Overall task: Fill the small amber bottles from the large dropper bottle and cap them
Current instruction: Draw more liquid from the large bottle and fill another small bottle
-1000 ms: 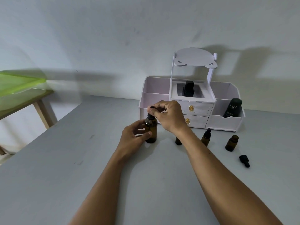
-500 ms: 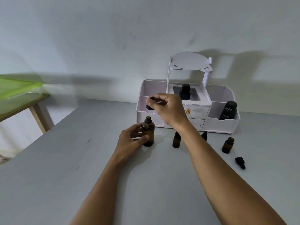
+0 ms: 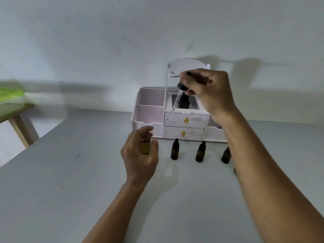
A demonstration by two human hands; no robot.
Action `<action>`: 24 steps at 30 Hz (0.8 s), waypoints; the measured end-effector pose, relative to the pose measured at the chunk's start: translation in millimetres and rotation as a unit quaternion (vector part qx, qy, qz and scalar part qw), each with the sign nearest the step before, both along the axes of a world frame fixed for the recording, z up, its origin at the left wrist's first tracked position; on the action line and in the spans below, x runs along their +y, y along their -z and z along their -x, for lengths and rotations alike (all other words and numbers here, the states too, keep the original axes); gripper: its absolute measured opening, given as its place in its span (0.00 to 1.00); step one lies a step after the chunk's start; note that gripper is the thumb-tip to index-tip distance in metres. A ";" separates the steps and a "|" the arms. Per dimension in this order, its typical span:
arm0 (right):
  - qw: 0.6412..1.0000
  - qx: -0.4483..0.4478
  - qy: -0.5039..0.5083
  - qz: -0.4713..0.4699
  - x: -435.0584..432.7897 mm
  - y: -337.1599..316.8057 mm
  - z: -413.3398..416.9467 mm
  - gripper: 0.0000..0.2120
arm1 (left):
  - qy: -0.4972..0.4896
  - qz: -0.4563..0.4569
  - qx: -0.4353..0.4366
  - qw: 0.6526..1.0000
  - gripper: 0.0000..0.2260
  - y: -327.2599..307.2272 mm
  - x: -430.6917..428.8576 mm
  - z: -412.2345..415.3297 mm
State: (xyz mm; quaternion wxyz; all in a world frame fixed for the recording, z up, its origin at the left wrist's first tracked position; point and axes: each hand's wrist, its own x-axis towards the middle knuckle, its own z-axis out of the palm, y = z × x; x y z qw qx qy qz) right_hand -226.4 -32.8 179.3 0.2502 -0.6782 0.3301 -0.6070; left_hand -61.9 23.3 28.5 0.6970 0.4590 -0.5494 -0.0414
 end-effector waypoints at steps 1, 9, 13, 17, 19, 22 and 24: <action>1.000 0.003 0.013 0.000 1.3 1.1 11.9 0.02 | 0.025 0.003 -0.004 1.000 0.10 -1.0 2.6 12.0; 0.993 0.004 0.093 -0.075 -3.3 20.8 103.7 0.02 | 0.259 -0.170 -0.041 0.950 0.14 5.3 16.7 95.5; 0.988 0.000 0.108 -0.107 -2.9 32.5 138.4 0.04 | 0.277 -0.271 -0.078 0.919 0.21 19.9 -1.8 130.5; 0.985 0.008 0.116 -0.130 -4.2 42.2 154.8 0.05 | 0.268 -0.322 -0.072 0.905 0.26 28.8 -19.6 156.1; 0.983 0.017 0.119 -0.139 -6.6 46.6 159.1 0.04 | 0.268 -0.331 -0.066 0.902 0.27 32.2 -27.0 163.5; 0.980 0.027 0.120 -0.154 -10.1 51.5 164.1 0.02 | 0.272 -0.337 -0.064 0.899 0.27 35.8 -38.3 171.9; 0.979 0.029 0.121 -0.161 -12.7 55.0 165.9 0.03 | 0.270 -0.333 -0.064 0.901 0.27 35.9 -44.0 175.4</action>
